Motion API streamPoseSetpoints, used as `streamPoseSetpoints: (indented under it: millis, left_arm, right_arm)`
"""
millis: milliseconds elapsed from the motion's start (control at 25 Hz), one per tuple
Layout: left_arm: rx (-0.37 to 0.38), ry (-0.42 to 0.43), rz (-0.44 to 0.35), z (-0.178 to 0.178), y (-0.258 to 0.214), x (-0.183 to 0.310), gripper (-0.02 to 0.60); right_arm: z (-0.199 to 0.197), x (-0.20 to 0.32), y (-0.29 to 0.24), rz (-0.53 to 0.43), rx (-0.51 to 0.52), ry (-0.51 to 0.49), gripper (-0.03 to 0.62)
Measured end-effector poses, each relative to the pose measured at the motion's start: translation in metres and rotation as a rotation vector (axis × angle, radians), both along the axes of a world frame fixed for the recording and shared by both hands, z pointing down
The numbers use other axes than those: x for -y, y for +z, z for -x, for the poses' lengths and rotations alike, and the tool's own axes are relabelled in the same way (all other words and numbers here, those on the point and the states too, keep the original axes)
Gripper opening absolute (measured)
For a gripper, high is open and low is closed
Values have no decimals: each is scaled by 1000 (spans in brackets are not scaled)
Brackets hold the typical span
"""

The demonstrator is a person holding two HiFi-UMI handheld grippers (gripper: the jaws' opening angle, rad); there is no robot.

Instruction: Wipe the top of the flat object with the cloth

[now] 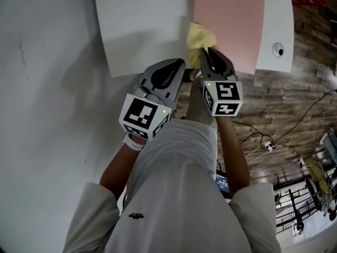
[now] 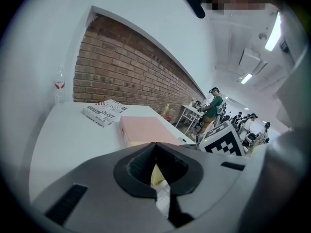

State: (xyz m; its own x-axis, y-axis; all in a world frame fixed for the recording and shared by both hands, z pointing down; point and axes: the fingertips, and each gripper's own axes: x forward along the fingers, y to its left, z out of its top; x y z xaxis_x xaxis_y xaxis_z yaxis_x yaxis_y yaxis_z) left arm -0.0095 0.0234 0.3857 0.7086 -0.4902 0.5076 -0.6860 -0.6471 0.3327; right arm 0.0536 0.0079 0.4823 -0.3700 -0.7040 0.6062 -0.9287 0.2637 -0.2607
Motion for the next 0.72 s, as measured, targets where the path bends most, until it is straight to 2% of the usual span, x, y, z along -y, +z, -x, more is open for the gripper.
streamPoseSetpoints:
  millis: [320,720]
  left_arm:
    - [-5,30,8,-9,1,2,18]
    - [31,128,4,-40,14,7,18]
  right_arm:
    - [-27,-2,0,29,-44,51,41]
    - [-94,-17,7,57,-162,131,41]
